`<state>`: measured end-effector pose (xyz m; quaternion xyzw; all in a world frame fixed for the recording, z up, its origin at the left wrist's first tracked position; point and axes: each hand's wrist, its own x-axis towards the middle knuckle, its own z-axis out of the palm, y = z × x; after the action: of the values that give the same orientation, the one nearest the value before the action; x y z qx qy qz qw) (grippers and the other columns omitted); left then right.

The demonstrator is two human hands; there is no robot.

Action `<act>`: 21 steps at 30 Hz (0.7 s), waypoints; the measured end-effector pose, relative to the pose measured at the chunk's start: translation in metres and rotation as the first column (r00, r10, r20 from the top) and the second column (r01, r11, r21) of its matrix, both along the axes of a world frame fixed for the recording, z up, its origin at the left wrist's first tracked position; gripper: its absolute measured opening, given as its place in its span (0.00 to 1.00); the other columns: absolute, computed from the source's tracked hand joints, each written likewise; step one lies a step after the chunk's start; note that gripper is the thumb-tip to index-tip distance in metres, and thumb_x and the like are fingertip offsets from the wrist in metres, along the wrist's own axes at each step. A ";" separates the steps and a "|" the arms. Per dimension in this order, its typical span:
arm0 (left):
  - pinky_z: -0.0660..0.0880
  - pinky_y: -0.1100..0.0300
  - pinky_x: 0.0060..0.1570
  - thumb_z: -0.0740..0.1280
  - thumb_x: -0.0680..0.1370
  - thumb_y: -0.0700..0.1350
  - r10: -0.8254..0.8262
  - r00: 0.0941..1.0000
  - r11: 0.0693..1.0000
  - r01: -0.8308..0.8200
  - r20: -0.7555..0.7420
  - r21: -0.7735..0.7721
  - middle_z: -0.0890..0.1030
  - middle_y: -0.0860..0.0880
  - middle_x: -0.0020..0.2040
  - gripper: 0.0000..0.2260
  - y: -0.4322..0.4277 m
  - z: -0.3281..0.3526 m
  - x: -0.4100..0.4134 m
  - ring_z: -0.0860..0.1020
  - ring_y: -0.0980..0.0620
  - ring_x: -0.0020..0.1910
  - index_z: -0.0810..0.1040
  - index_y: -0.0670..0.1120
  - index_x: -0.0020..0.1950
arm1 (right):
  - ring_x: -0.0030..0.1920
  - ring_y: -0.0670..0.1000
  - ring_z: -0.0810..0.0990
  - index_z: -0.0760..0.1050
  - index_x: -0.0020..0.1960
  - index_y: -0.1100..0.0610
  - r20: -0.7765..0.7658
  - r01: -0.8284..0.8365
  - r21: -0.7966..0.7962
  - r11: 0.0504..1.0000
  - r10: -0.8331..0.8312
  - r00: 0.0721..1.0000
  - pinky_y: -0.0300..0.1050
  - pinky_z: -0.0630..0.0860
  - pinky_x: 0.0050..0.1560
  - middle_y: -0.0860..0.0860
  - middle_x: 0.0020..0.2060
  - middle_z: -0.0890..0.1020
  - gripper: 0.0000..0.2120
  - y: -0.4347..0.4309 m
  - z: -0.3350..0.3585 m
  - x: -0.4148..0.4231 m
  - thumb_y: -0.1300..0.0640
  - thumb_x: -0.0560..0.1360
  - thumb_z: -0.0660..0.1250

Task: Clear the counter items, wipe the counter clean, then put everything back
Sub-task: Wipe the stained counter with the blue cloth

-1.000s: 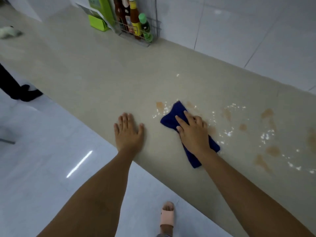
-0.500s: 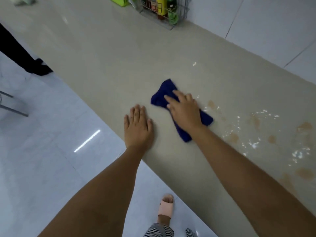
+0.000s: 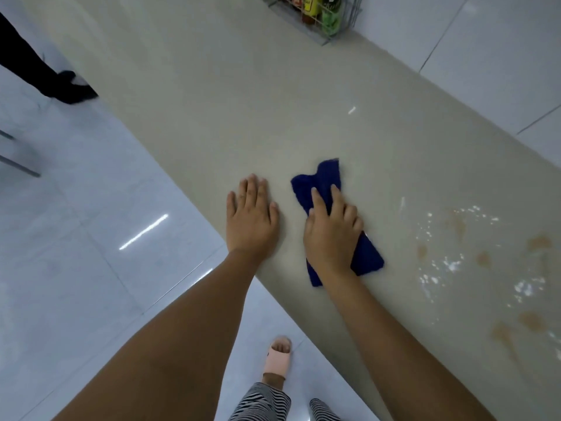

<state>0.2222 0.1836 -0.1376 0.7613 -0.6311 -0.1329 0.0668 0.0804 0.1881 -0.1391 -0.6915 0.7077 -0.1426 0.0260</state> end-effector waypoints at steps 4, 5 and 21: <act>0.40 0.51 0.76 0.43 0.82 0.53 0.001 1.000 1.000 -0.001 0.007 0.000 0.45 0.49 0.80 0.26 0.000 -0.003 0.000 0.42 0.53 0.78 0.45 0.48 0.79 | 0.61 0.58 0.71 0.69 0.70 0.46 0.011 -0.112 0.049 0.992 0.112 0.994 0.55 0.68 0.59 0.53 0.72 0.68 0.19 -0.074 0.004 -0.019 0.52 0.80 0.57; 0.40 0.51 0.76 0.43 0.82 0.53 0.003 1.000 1.000 -0.003 0.007 -0.001 0.46 0.49 0.80 0.26 -0.001 -0.004 0.000 0.43 0.53 0.78 0.46 0.48 0.79 | 0.63 0.58 0.69 0.68 0.71 0.45 0.012 -0.076 0.047 0.996 0.076 0.997 0.55 0.67 0.60 0.53 0.73 0.66 0.19 -0.088 0.003 -0.030 0.52 0.80 0.56; 0.42 0.50 0.76 0.45 0.81 0.52 -0.002 1.000 1.000 0.001 -0.029 -0.021 0.49 0.48 0.80 0.26 0.000 -0.002 0.001 0.45 0.51 0.78 0.49 0.46 0.78 | 0.52 0.60 0.74 0.71 0.69 0.49 -0.055 -0.001 0.009 1.000 0.001 0.998 0.55 0.73 0.51 0.58 0.64 0.74 0.19 0.143 0.005 -0.117 0.51 0.80 0.55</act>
<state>0.2229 0.1837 -0.1396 0.7581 -0.6320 -0.1370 0.0839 -0.0370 0.3315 -0.1346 -0.6953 0.7085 -0.1202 0.0099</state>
